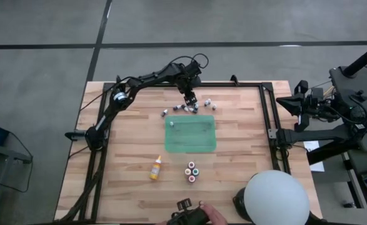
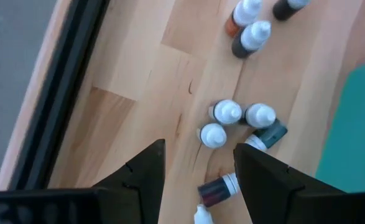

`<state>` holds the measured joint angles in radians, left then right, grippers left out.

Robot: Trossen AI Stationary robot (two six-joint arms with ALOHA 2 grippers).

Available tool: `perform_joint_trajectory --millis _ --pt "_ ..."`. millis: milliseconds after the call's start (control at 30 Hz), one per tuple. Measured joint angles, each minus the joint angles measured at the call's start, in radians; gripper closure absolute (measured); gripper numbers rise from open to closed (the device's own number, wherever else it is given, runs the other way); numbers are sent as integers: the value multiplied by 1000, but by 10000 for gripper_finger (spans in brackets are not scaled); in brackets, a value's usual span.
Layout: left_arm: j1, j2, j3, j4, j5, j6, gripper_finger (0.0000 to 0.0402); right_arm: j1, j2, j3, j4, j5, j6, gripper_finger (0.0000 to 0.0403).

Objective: Pick & Place food coloring
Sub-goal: Put the green food coloring bottle into the green container

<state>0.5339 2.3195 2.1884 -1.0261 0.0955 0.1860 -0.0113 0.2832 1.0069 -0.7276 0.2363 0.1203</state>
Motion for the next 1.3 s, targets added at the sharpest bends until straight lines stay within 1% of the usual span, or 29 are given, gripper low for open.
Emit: perform_joint_trajectory --millis 233,300,533,867,1000,1300 --pt "1 96 167 -85 -1 0 239 0 0 0 0 0 0 394" --pt "1 100 153 -64 -2 0 239 0 0 0 0 0 1 394" --pt "0 97 148 -118 -1 -5 239 0 0 0 0 0 0 394" --pt "-12 96 148 -127 0 -5 239 0 0 0 0 0 0 394" --pt "-21 96 148 -128 20 33 239 0 0 0 0 0 0 394" --pt "-31 96 148 -128 22 84 239 0 0 0 0 0 0 394"
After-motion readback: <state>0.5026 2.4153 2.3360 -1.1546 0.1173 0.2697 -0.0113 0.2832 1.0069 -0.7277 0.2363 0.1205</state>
